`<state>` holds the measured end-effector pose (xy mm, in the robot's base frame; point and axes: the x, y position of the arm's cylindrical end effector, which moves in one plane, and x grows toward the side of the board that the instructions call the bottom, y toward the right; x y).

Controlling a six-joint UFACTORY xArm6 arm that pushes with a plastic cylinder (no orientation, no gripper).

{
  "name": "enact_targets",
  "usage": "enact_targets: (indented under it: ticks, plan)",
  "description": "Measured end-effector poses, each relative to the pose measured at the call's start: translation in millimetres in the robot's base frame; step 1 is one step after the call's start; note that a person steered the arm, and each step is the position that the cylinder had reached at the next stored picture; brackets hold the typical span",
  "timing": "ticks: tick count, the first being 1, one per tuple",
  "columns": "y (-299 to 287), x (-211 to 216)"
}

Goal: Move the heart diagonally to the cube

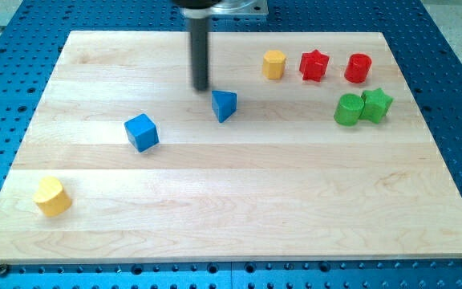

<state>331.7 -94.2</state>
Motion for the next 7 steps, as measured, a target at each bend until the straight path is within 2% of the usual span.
enact_targets:
  ticks: [1,2,3,4,5,6,7]
  plan:
    - [-86.2,56.8]
    - [-59.6,146.2]
    - [-23.5,215.7]
    - [-67.4,262.5]
    - [-104.7,258.2]
    - [-102.0,201.5]
    - [-101.9,221.1]
